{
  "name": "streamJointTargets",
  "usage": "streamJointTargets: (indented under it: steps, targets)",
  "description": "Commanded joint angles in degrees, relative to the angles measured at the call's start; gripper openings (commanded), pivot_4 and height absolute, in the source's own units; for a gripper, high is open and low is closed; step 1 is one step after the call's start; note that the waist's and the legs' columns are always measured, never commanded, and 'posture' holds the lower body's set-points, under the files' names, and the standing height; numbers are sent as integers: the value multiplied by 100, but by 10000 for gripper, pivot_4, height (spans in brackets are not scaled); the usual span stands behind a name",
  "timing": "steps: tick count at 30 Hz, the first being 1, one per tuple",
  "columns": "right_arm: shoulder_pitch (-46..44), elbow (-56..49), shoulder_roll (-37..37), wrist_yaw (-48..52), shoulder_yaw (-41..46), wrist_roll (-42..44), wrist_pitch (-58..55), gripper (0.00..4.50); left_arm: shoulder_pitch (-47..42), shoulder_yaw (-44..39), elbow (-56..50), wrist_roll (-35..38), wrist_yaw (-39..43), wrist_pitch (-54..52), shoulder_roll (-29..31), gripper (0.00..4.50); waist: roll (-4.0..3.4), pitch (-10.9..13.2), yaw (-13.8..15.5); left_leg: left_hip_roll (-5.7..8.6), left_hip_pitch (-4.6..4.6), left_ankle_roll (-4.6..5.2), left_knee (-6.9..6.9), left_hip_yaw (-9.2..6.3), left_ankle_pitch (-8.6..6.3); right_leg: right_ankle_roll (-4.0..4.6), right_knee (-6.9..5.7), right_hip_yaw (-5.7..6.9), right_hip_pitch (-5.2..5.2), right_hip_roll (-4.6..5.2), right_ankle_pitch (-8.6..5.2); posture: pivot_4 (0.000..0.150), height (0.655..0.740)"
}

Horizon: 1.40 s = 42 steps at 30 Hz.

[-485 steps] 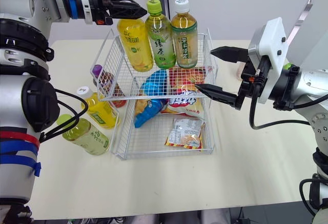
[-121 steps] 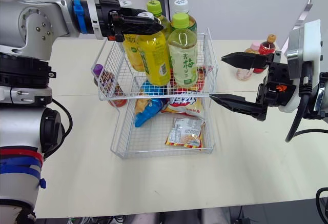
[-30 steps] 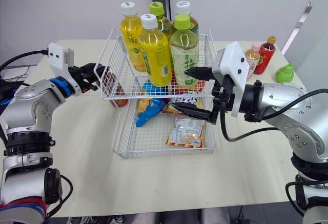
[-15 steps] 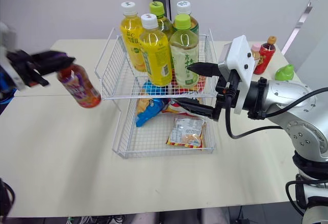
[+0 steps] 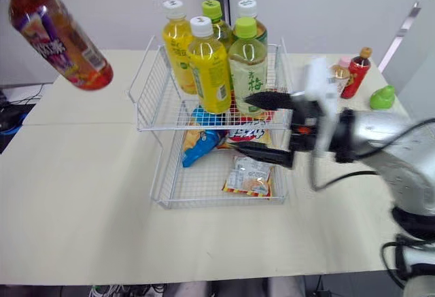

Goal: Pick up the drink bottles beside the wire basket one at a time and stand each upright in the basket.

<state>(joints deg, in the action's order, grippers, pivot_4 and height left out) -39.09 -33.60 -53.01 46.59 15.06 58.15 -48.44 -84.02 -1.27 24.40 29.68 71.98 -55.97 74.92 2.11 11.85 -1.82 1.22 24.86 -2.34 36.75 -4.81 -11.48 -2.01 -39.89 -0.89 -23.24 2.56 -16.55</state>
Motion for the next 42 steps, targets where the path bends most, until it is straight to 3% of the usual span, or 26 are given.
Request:
streamJointTargets:
  steps: [1, 10, 24, 32, 42]
  targets:
    - [87, -299, -92, 40, 373, 519, 47, 45000, -607, 176, 282, -327, 312, 154, 43, 13314, 8, -5, -44, -3, -4, 0, 0, -2, 0, 2, -2, 2, 2, -6, -2, 1500, 7308]
    - [287, -546, -79, -220, 321, 924, 156, 45000, -1137, 397, 657, -684, 750, 28, -233, 13314, 2, -1, -126, -44, -5, 0, 2, 2, 0, -6, -10, 0, -6, -38, -15, 1500, 7308]
    - [727, -1395, 401, -1312, -268, 428, 550, 45000, -1577, 477, 626, -784, 1014, -300, -940, 13314, 3, -1, -90, -44, 0, 0, 10, 3, 0, -5, -10, -1, -7, -37, -15, 1500, 7308]
    - [741, -1398, 440, -1482, -407, 483, 566, 45000, -1370, 359, 666, -698, 951, -230, -1484, 13314, 3, -1, -106, -47, -1, 0, 9, 3, -1, 12, -11, -2, -7, -40, -5, 1500, 7308]
    - [620, -1304, 555, -1640, -510, 379, 599, 45000, -506, 190, 393, -672, 697, 314, -2041, 13314, 2, -1, -101, -47, -1, 0, 12, 3, 0, 17, -14, -3, -7, -39, -1, 1500, 7308]
